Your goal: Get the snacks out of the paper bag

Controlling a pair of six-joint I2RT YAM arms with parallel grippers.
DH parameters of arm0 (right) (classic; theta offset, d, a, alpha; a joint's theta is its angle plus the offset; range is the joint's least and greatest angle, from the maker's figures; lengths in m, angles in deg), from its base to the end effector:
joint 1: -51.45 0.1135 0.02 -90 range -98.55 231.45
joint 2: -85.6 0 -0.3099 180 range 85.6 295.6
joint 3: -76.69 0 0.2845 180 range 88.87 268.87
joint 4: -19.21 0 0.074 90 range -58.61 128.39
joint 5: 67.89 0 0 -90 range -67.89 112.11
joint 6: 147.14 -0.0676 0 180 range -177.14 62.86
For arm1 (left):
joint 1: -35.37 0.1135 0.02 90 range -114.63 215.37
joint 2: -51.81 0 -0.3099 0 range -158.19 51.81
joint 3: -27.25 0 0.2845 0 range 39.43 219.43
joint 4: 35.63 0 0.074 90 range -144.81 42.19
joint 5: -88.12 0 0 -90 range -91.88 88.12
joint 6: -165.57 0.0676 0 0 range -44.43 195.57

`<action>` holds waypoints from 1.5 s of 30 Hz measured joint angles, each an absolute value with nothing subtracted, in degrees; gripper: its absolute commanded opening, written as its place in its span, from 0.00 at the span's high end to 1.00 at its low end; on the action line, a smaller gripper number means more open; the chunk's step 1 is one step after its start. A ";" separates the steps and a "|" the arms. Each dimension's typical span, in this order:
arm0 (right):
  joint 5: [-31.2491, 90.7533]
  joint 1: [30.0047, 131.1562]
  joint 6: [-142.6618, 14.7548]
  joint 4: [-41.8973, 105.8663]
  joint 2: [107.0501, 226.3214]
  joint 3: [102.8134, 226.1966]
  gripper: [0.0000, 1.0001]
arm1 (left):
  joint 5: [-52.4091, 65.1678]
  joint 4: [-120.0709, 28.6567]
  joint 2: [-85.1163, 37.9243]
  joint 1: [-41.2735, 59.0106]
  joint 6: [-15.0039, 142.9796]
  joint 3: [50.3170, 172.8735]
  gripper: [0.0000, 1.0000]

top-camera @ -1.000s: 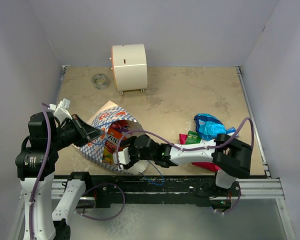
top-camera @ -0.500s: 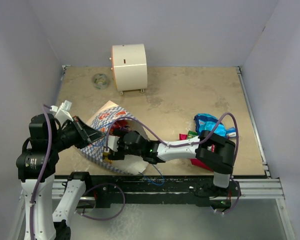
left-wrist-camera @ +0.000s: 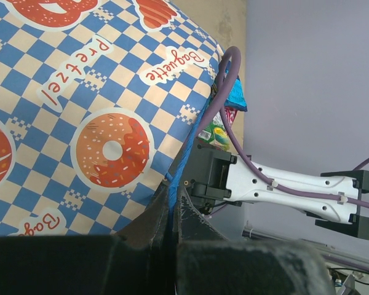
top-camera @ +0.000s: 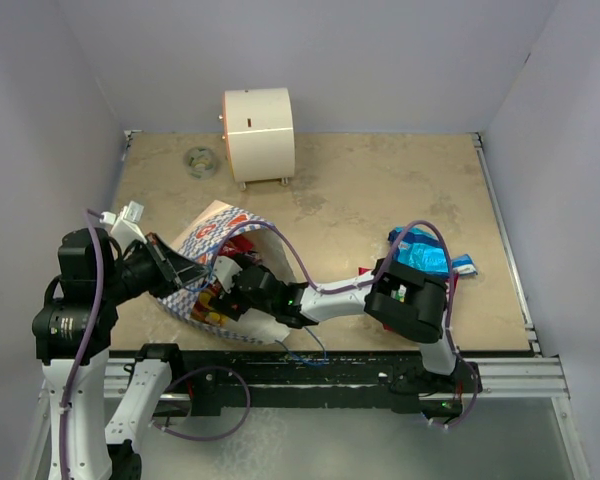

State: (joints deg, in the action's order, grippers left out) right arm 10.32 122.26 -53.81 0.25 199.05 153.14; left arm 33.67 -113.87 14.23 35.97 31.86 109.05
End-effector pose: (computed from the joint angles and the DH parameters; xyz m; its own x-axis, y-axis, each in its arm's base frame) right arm 0.1787 0.4713 0.1832 -0.0516 -0.3213 -0.9456 -0.8651 0.4874 -0.1184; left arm 0.0856 -0.0384 0.4287 -0.7315 -0.5699 -0.3743 -0.0444 0.5877 -0.8079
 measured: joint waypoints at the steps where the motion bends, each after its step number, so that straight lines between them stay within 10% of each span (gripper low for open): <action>1: 9.90 122.26 -54.11 0.23 199.25 153.14 0.21 | 33.67 -113.96 14.23 35.97 31.84 109.05 1.00; 10: 9.88 122.30 -54.29 0.23 199.71 153.14 0.74 | 33.65 -114.68 13.92 35.97 31.86 109.05 1.00; 19: 11.39 122.28 -52.10 1.65 198.77 153.16 1.00 | 32.27 -114.77 14.10 35.97 31.62 108.72 1.00; 45: 12.64 122.28 -49.70 1.22 175.56 136.44 1.00 | 29.34 -113.31 12.11 35.97 31.65 108.70 1.00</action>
State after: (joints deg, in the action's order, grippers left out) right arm 12.64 122.28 -49.70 1.22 175.56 136.44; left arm 29.34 -113.31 12.11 35.97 31.65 108.70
